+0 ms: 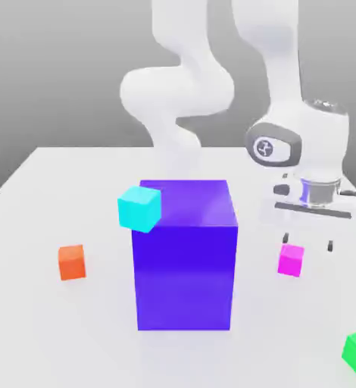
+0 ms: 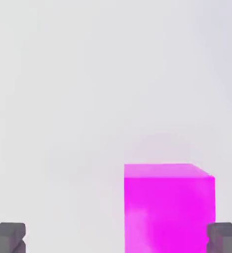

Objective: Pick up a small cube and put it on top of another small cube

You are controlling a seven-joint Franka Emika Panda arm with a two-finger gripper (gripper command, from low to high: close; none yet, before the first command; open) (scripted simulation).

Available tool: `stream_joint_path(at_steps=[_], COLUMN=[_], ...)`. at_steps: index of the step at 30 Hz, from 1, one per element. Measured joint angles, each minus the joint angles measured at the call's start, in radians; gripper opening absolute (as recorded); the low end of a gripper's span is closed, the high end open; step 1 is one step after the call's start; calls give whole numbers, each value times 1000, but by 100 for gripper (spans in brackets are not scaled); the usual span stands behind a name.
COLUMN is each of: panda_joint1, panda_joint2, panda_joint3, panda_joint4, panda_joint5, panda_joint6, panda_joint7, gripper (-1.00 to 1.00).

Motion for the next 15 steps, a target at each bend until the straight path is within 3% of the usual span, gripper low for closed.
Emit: stream_joint_path(at_steps=[6,11,12,15], panda_joint1=[205,387,412,412], panda_joint2=[78,141,150,150], panda_joint3=[-260,-475,-504,-504], panda_joint4=[18,22,22,22], panda_joint5=[-207,-312,-322,-321], panda_joint6=[55,112,120,121], panda_joint7=[151,223,229,229], gripper=[0,0,-100,-100])
